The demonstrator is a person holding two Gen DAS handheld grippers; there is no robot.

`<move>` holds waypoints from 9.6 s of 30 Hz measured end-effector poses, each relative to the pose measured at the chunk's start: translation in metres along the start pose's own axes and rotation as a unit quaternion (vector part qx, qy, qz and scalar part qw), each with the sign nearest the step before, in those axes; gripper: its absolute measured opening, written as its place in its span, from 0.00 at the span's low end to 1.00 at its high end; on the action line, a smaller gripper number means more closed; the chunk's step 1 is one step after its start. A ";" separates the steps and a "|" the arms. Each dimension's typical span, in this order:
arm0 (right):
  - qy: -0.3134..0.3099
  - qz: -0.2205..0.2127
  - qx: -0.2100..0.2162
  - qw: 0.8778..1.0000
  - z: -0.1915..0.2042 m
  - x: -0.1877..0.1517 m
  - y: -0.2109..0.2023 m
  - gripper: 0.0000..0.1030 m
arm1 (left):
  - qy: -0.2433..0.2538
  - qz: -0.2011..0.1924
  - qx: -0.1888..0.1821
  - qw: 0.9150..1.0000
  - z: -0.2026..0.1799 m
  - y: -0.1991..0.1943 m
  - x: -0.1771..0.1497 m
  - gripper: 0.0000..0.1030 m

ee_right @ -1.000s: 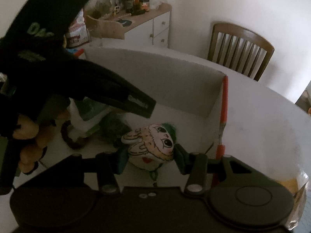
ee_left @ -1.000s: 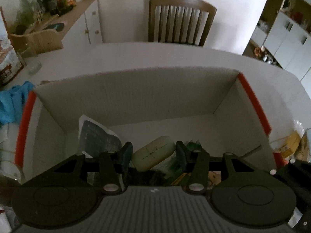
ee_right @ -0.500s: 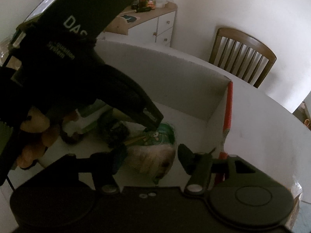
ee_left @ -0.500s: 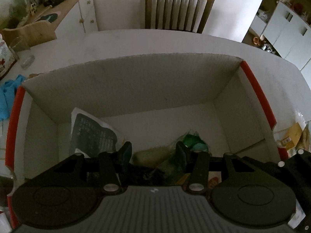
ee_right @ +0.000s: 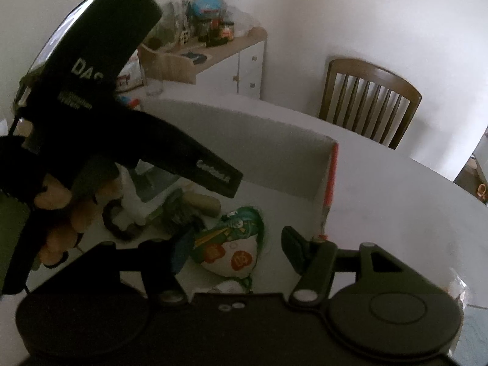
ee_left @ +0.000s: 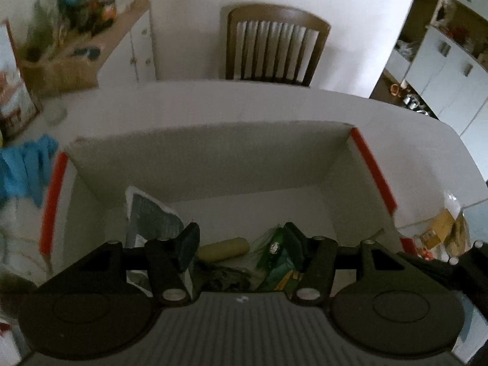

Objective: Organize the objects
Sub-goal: 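Open right gripper releasing the card while left releases the soap bar into the box, then withdraw both grippers from the box back over the remaining items, then grasp the silver foil packet with right gripper while left grasps the white correction-tape dispenser, then lift and carry the foil packet with right gripper while left carries the tape dispenser to the box, then lower into the box and open right gripper while left releases the tape dispenser, then withdraw both grippers from the box back to the table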

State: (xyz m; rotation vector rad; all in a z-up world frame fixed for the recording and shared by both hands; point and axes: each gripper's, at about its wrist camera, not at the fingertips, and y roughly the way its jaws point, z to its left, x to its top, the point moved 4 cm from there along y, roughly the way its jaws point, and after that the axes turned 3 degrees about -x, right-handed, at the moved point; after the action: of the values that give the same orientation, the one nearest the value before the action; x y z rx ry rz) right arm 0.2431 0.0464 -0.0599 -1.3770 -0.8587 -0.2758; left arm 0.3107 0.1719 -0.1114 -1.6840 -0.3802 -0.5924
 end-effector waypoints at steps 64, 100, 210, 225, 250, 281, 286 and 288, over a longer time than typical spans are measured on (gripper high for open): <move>0.116 -0.062 -0.035 0.991 -0.211 -0.153 -0.163 0.98 | 0.049 -0.122 -0.071 0.989 -0.230 -0.094 -0.087 0.98; 0.130 -0.001 -0.027 0.991 -0.276 -0.165 -0.067 0.95 | -0.021 -0.070 0.141 0.987 -0.272 0.034 -0.123 0.99; 0.059 -0.046 0.021 0.997 -0.058 -0.050 -0.087 0.41 | -0.022 -0.139 -0.029 0.990 -0.052 -0.126 -0.072 0.68; -0.053 -0.034 0.009 0.998 0.011 -0.014 -0.030 0.41 | -0.007 -0.148 -0.010 0.989 0.003 -0.096 0.008 0.68; -0.122 0.081 0.034 0.989 0.062 -0.019 0.053 0.42 | 0.020 0.014 -0.009 1.000 0.016 0.034 0.010 0.68; -0.031 0.053 0.039 0.997 0.050 -0.016 0.019 0.63 | 0.032 0.021 -0.014 0.999 0.007 0.012 0.007 0.68; -0.005 0.036 0.040 0.999 0.040 -0.011 0.007 0.63 | 0.030 -0.006 -0.024 0.999 0.001 -0.011 0.008 0.68; -0.002 0.028 0.040 0.999 0.038 -0.013 -0.002 0.63 | 0.032 -0.016 -0.026 0.999 -0.004 -0.021 0.008 0.68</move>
State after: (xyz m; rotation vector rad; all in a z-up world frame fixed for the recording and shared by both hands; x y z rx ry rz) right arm 0.2190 0.0776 -0.0694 -1.3256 -0.8247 -0.1951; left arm 0.3045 0.1720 -0.0891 -1.7066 -0.3485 -0.6834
